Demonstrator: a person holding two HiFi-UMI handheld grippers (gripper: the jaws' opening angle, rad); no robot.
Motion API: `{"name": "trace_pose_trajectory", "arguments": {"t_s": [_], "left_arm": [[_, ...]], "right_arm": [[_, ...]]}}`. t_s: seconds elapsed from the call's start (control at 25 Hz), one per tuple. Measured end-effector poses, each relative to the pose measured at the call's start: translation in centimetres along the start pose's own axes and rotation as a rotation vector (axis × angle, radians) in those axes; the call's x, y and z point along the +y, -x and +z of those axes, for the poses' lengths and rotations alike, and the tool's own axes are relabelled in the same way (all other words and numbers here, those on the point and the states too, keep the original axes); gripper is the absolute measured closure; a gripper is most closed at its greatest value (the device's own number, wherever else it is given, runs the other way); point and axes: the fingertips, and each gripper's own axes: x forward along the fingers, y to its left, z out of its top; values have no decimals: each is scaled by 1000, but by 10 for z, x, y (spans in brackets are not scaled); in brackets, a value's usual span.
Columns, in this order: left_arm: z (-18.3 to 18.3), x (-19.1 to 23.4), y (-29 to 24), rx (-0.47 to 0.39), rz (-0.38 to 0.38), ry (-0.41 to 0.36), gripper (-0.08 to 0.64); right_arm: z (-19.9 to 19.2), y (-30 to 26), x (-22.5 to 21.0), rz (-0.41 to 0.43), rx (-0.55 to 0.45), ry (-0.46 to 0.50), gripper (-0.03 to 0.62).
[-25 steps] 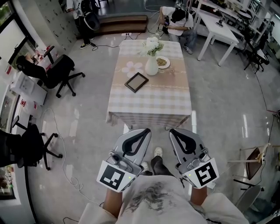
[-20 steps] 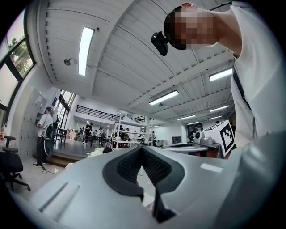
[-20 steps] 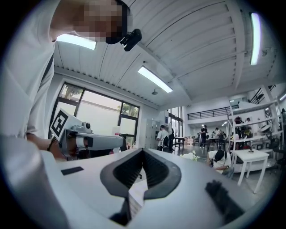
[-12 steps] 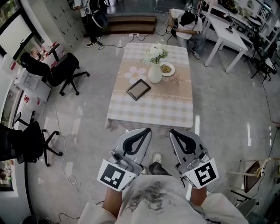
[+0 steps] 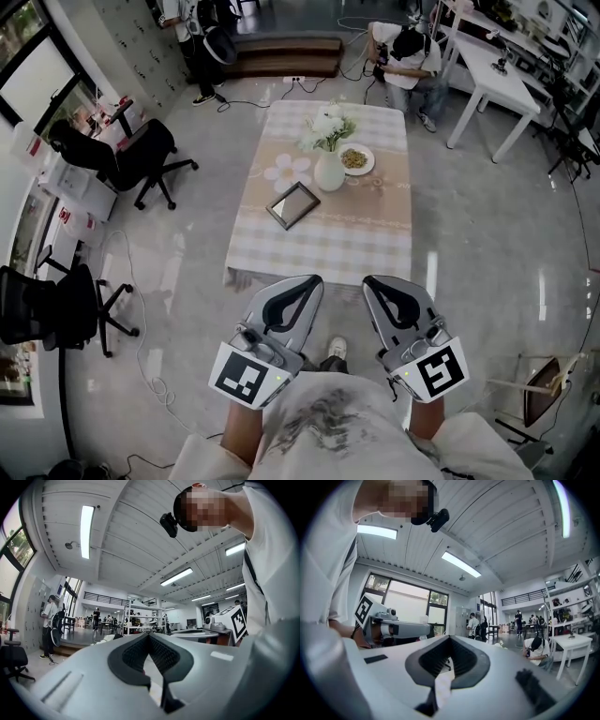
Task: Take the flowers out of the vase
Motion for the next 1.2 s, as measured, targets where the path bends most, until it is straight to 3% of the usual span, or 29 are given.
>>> {"name": "trace_pose_trajectory", "arguments": {"t_s": [0.16, 0.24, 0.36, 0.52, 0.6, 0.76, 0.88, 1.04, 1.2], "left_arm": [[0, 3, -9, 0, 5, 11, 552], [-8, 5, -12, 54, 10, 44, 552], [-7, 11, -23, 19, 11, 35, 552], [-18, 14, -42, 45, 12, 45, 552], [-24, 28, -44, 75, 7, 61, 552], [-17, 61, -51, 10, 3, 25, 552], [-26, 72, -62, 53, -5, 61, 552], [-28, 91, -79, 16, -23, 35, 552], [-39, 104, -92, 70, -44, 77, 552]], "right_arm": [[-3, -6, -9, 12, 1, -10, 577], [-4, -12, -13, 20, -1, -5, 577], [-6, -19, -22, 27, -5, 2, 576], [-14, -22, -41, 28, 15, 0, 577], [-15, -36, -42, 22, 21, 0, 577], [-15, -64, -48, 15, 18, 12, 577], [-20, -76, -59, 7, 35, 11, 575], [-20, -93, -73, -7, 13, 12, 577], [-26, -107, -86, -28, 48, 9, 577]]}}
